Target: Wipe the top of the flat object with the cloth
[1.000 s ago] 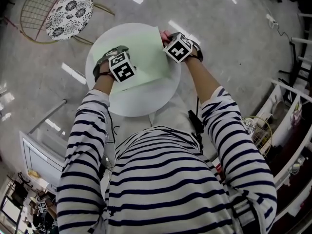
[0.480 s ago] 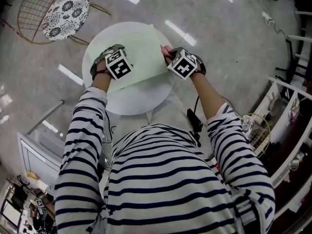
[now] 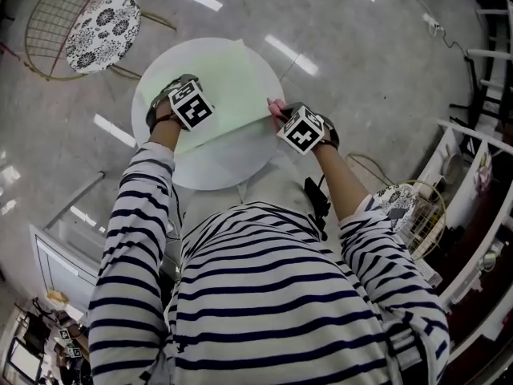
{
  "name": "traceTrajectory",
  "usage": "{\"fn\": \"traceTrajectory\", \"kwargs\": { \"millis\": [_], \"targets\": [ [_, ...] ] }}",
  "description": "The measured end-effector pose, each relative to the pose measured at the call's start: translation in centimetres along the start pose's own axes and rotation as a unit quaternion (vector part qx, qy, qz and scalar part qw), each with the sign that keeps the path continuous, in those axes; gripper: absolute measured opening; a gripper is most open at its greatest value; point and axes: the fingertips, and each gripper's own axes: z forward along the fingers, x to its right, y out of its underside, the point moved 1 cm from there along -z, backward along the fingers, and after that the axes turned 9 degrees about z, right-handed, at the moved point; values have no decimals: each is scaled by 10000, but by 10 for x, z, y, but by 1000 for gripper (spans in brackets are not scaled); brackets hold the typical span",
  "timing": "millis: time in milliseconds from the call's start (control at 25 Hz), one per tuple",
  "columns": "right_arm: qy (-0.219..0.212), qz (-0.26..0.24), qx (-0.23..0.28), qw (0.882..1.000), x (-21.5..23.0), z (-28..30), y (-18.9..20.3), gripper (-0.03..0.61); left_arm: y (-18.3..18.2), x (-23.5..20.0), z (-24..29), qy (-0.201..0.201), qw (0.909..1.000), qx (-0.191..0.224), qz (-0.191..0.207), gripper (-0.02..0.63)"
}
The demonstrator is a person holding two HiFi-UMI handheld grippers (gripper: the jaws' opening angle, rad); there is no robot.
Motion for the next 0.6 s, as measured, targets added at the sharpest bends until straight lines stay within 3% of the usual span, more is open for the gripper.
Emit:
{"fn": "traceTrajectory", "kwargs": {
  "millis": [280,440,600],
  "targets": [
    [-6,579,-45,9983,-8,-2,9,42,-3,-2,0,-104,9993,1,-366,380],
    [177,1268,272,9914,15,1,-9,41,-4,-5,-1,-265,9940,234,-1033,380],
    [369,1568,485,9858,37,4,-29,42,-4,-8,-3,-500,9833,420,-1701,380]
  ]
}}
